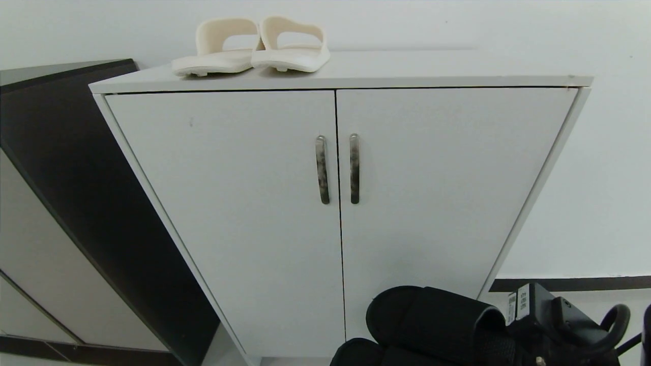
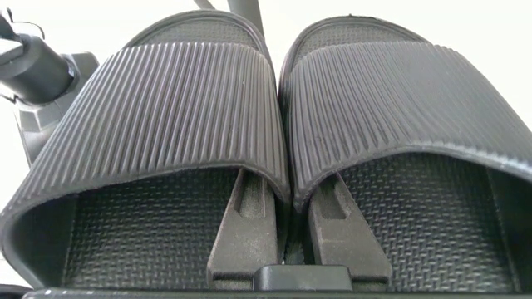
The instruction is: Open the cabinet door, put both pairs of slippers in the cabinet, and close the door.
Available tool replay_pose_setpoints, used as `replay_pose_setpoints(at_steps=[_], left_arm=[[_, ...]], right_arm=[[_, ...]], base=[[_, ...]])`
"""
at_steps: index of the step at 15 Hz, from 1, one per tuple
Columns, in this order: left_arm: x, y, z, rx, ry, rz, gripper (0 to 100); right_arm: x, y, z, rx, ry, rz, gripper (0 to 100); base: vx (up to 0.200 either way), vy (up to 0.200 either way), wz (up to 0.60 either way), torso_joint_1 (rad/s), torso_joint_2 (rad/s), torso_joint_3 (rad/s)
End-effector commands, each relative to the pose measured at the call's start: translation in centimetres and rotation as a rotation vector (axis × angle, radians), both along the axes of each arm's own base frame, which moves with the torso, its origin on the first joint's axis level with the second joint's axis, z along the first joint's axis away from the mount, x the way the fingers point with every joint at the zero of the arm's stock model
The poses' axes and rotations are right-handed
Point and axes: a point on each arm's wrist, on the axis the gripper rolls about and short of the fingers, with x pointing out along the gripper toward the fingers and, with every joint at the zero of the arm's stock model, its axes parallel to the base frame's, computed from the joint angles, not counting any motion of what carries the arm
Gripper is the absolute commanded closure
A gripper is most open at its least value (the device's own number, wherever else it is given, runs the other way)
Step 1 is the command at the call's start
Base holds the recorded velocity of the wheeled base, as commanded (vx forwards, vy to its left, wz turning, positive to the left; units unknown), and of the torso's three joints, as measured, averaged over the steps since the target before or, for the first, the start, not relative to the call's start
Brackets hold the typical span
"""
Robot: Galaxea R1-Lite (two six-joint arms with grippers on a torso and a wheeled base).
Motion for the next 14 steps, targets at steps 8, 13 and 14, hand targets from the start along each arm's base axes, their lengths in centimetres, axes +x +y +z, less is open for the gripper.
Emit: replay_pose_setpoints(at_steps=[8, 13, 14], left_arm=[[10.8, -4.5, 8.2, -0.046, 0.242, -0.898, 0], [17.4, -10.5, 12.0, -0.111, 0.174, -1.036, 0], [18.0, -11.6, 13.0, -0.124, 0.141, -1.035, 0]], right_arm=[[-0.3, -0.3, -0.4, -0.027, -0.014, 0.012, 100], [-0.2, -0.1, -0.5, -0.031, -0.012, 0.01, 100], [-0.1, -0.1, -0.4, -0.028, -0.016, 0.008, 100]], base=[[0.0, 0.0, 0.0, 0.0, 0.01, 0.006], [0.0, 0.0, 0.0, 0.0, 0.0, 0.0], [0.0, 0.0, 0.0, 0.0, 0.0, 0.0]])
